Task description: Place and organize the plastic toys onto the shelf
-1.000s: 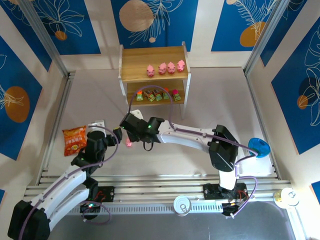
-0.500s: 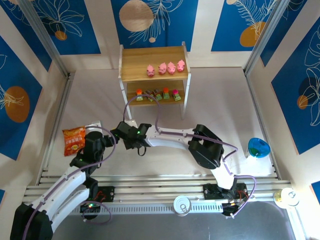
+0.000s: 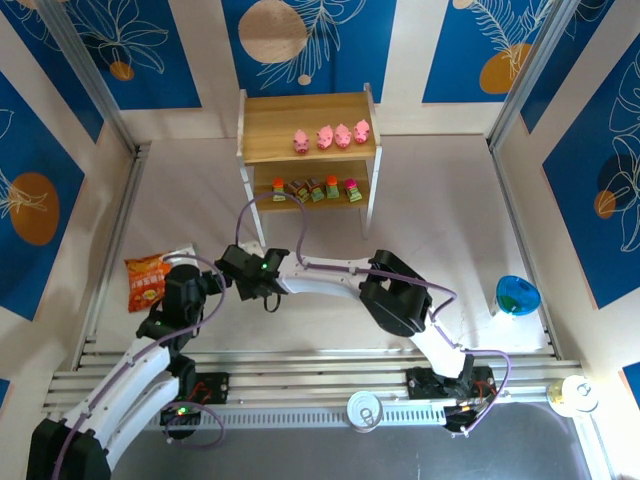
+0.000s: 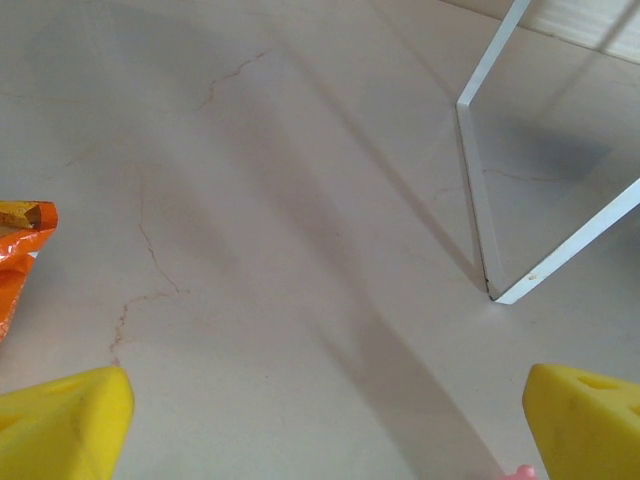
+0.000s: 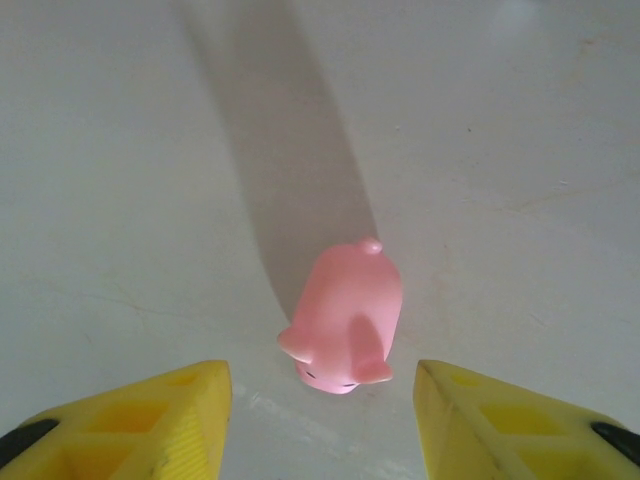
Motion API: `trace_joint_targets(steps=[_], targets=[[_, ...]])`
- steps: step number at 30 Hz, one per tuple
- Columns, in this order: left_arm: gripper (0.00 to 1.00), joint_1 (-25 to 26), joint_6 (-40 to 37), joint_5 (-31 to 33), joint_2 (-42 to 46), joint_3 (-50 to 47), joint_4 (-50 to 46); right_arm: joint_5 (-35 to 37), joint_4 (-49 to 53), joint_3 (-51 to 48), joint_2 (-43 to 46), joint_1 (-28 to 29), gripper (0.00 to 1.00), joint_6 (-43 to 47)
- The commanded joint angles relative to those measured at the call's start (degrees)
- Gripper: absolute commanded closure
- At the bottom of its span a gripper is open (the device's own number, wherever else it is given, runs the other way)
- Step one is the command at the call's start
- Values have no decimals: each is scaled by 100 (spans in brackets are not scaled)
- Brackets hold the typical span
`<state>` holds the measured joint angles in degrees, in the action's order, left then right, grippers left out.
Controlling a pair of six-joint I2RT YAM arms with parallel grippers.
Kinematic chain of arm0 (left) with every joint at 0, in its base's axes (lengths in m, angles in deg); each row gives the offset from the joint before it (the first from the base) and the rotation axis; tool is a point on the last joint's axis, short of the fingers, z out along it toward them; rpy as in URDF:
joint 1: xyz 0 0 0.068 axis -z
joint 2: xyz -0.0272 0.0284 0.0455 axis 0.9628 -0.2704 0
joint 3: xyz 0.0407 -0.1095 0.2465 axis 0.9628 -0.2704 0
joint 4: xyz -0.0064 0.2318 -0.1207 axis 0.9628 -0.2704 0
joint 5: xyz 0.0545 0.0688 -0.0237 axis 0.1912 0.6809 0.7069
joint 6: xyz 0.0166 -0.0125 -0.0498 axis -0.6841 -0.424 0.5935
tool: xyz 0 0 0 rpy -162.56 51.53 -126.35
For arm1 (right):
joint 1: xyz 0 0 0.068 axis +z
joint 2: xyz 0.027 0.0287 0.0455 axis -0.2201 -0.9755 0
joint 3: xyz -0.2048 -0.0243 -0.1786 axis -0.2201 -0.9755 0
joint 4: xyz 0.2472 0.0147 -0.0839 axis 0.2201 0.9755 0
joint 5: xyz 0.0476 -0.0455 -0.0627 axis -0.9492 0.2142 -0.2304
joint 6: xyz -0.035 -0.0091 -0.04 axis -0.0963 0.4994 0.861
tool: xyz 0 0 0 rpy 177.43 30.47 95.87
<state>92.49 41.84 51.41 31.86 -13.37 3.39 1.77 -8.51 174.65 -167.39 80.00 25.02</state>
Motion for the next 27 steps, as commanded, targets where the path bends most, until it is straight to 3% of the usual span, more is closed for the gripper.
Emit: trace_joint_targets(steps=[1,16,27], targets=[[0,-95,90,-79,111,-67,-80,-95,148,244,-205,4,48,-153],[0,-231,268,86,446,-144,-323,-166,127,265,-429,-102,48,-173],[0,-270,270,11,368,-154,-267,-111,132,403,-569,-211,55,36]])
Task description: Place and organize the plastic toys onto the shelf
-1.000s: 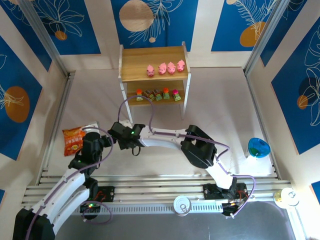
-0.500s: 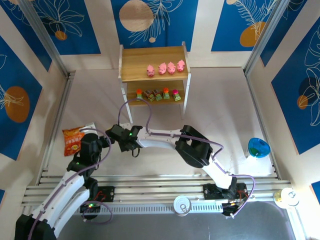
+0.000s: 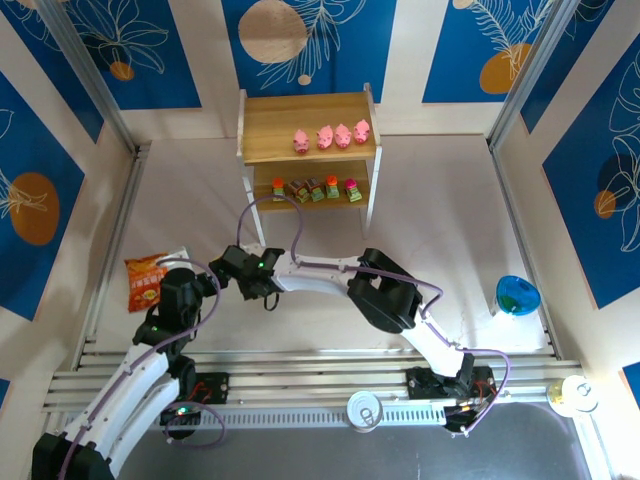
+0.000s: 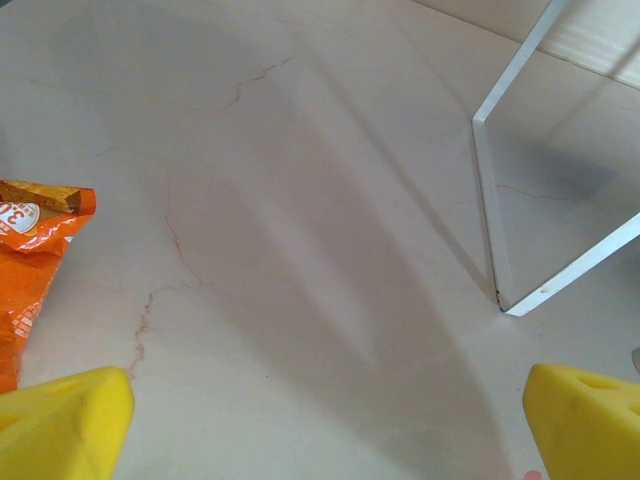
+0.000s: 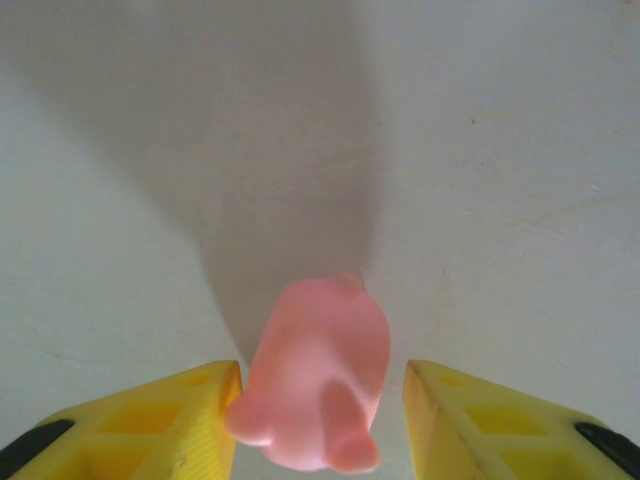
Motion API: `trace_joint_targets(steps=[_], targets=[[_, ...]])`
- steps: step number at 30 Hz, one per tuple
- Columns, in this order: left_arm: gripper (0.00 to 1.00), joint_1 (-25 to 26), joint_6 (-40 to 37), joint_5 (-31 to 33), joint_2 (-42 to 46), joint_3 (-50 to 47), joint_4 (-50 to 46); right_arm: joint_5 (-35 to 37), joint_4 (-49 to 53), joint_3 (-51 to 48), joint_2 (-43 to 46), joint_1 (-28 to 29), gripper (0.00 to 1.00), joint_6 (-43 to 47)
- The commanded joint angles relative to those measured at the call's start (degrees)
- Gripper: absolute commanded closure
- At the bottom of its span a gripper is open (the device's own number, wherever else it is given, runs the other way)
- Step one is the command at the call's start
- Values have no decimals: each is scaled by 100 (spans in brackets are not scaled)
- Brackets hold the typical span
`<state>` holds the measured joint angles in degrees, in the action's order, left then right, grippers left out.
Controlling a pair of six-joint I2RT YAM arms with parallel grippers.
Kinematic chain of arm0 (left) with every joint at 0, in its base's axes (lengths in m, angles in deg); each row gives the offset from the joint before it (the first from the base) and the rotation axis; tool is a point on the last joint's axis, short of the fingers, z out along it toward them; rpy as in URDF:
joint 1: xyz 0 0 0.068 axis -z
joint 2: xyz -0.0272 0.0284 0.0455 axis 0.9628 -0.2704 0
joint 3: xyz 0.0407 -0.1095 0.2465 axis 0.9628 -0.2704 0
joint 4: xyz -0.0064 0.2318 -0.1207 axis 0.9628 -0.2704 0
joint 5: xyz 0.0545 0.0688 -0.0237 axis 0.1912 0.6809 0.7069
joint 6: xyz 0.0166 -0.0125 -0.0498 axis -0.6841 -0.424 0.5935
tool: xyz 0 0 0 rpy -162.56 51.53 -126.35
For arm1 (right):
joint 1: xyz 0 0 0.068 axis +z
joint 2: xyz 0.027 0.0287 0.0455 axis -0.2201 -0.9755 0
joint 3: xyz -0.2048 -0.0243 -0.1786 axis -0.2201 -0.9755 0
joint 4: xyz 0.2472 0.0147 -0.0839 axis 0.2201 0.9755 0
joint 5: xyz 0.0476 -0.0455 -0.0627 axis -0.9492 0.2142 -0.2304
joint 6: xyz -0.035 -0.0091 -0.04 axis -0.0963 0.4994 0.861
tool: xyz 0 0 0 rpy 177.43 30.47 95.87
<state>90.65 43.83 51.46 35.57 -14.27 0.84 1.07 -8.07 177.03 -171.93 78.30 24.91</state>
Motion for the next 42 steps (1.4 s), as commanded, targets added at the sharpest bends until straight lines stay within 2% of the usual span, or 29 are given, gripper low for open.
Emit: trace_joint_targets(steps=[1,8,14,20,27,37,42], targets=[[0,-94,73,-3,-1,-65,-6,-45,88,169,-123,-44,56,58],[0,-105,62,-63,-41,-71,41,12,149,106,-66,-55,67,119],[0,-105,-15,-212,-78,-74,127,233,163,-209,335,-20,67,187],[0,-100,-285,-829,-271,-82,429,390,140,-792,1058,-10,68,281],[0,-105,-431,-1249,-543,-82,734,608,304,-1191,1833,14,68,397],[0,-53,-556,-1704,-1398,56,1251,782,833,-767,2436,-18,69,806],[0,47,-632,-1749,-1386,67,1308,824,1079,-424,2527,-39,69,968]])
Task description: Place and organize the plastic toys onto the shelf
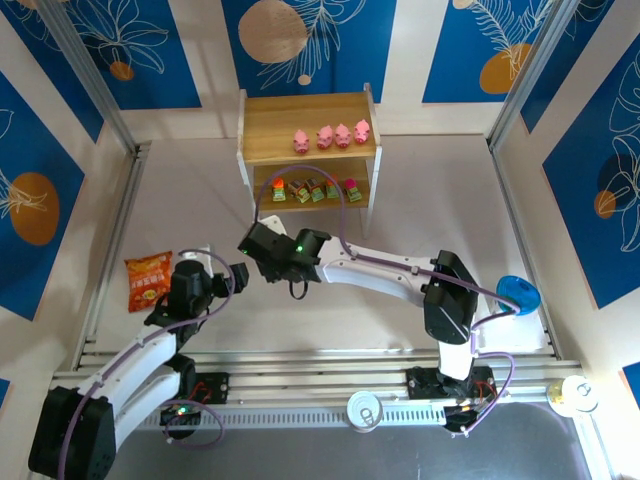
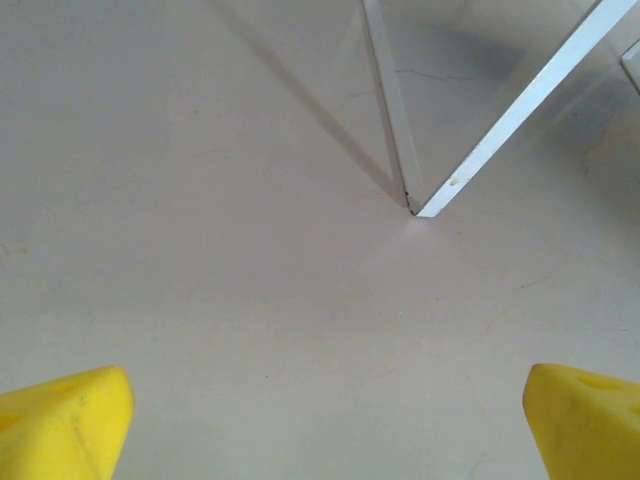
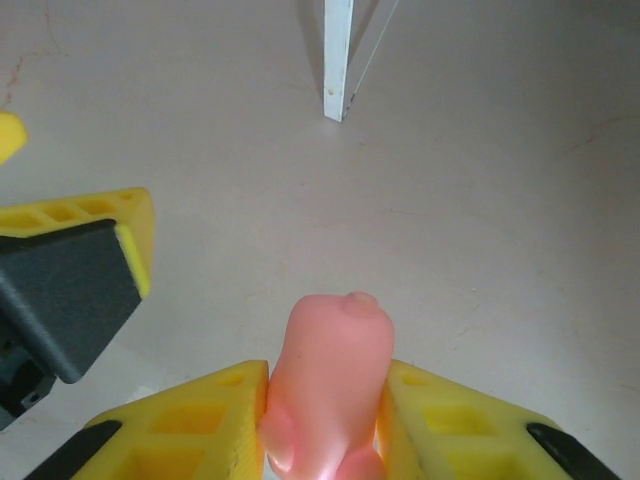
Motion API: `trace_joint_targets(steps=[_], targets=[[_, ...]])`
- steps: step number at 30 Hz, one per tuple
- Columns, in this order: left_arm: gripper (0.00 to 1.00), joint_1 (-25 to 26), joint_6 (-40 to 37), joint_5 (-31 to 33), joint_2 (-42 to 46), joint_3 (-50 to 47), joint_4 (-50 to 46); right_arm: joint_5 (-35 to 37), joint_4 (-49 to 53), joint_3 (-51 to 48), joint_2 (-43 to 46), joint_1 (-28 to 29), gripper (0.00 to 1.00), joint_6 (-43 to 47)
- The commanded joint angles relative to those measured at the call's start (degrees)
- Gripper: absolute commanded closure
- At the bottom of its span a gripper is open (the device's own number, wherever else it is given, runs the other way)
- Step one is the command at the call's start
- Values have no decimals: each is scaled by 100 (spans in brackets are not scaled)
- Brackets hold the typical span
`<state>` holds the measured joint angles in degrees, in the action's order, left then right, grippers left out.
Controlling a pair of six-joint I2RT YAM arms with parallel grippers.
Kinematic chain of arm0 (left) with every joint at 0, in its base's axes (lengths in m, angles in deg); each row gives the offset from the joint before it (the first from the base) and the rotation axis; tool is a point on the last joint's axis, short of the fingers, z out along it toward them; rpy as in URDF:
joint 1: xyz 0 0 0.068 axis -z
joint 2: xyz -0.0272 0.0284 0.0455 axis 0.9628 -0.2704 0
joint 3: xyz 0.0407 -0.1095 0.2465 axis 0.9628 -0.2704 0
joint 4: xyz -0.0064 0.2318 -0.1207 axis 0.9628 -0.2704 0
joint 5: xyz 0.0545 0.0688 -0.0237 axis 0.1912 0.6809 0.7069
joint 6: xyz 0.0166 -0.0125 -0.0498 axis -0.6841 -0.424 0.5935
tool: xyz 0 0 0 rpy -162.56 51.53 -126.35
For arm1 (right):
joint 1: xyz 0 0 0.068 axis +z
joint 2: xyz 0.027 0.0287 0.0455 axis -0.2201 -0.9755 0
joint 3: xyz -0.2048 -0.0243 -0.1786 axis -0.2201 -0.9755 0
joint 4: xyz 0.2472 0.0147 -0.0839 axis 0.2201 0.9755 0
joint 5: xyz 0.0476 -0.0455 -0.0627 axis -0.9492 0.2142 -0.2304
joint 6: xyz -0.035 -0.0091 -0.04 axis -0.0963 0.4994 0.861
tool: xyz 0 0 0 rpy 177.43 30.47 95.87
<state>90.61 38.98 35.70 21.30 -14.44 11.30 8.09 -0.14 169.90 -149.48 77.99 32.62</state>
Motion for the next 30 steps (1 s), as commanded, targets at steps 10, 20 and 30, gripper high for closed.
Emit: trace_joint_targets(steps=[10,20,30], targets=[[0,333,-293,-165,-103,155,401,240,797,1416,310,-158,69,745],[0,712,-533,33,-172,250,436,233,1465,3247,-257,-366,69,1301],[0,1011,-684,6,-414,348,568,123,2505,5823,-1494,-676,70,1571]])
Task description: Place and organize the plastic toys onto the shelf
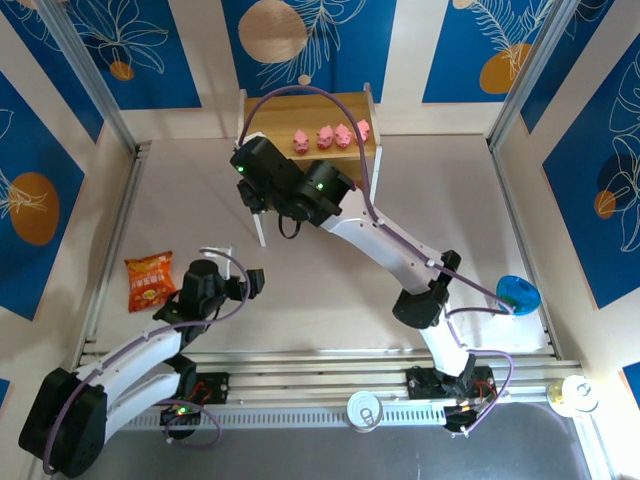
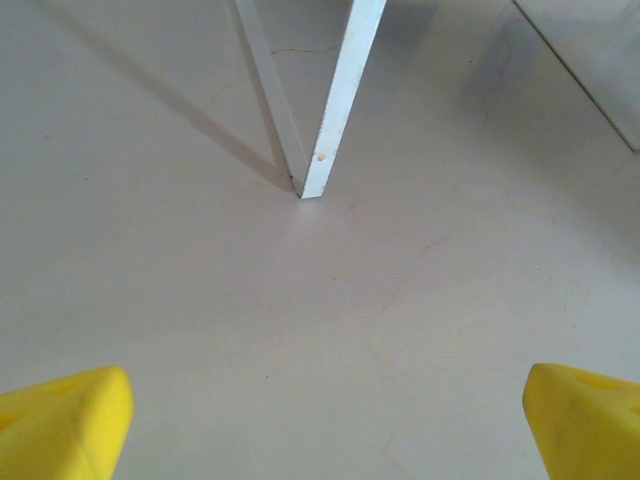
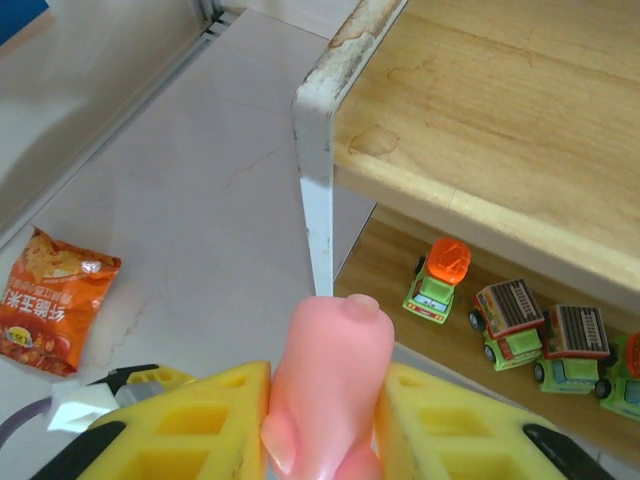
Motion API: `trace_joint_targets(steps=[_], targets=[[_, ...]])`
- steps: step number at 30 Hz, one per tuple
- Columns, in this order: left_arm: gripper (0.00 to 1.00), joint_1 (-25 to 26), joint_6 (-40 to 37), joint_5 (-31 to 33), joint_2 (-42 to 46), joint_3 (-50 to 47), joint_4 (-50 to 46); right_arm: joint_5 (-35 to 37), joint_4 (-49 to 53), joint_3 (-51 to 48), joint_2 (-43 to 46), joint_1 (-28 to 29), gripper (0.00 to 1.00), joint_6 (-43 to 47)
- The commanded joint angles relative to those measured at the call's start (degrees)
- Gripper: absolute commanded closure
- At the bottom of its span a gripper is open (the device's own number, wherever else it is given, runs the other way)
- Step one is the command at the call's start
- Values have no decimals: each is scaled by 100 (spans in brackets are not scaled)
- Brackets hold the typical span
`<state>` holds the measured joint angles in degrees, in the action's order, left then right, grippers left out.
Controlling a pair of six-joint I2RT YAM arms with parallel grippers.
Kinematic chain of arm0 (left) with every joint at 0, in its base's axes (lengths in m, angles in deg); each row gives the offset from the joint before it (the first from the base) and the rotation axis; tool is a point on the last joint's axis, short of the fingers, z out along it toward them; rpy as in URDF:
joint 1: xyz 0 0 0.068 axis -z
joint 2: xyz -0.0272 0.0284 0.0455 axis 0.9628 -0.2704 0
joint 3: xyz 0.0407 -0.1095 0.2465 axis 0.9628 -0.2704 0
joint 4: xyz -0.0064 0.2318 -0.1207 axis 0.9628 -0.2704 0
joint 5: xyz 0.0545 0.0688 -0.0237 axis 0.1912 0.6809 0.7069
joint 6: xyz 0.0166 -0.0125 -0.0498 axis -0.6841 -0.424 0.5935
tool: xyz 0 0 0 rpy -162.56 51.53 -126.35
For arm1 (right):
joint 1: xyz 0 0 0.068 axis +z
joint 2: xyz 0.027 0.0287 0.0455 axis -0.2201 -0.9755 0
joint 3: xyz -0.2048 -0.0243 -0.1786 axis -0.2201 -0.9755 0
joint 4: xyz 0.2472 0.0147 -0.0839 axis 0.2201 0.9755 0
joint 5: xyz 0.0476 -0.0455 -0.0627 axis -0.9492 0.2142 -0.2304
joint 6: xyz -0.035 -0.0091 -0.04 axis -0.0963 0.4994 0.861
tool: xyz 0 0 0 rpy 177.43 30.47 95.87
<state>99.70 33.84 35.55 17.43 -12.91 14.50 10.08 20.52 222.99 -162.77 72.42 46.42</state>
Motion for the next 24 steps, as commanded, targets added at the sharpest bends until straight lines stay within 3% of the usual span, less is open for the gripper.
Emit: trace_joint_targets(steps=[1,24], targets=[[0,138,-193,39,-33,204,249,-105,446,647,-225,-164,70,210],[0,414,-284,158,-296,308,346,-184,-588,792,-167,-853,71,623]])
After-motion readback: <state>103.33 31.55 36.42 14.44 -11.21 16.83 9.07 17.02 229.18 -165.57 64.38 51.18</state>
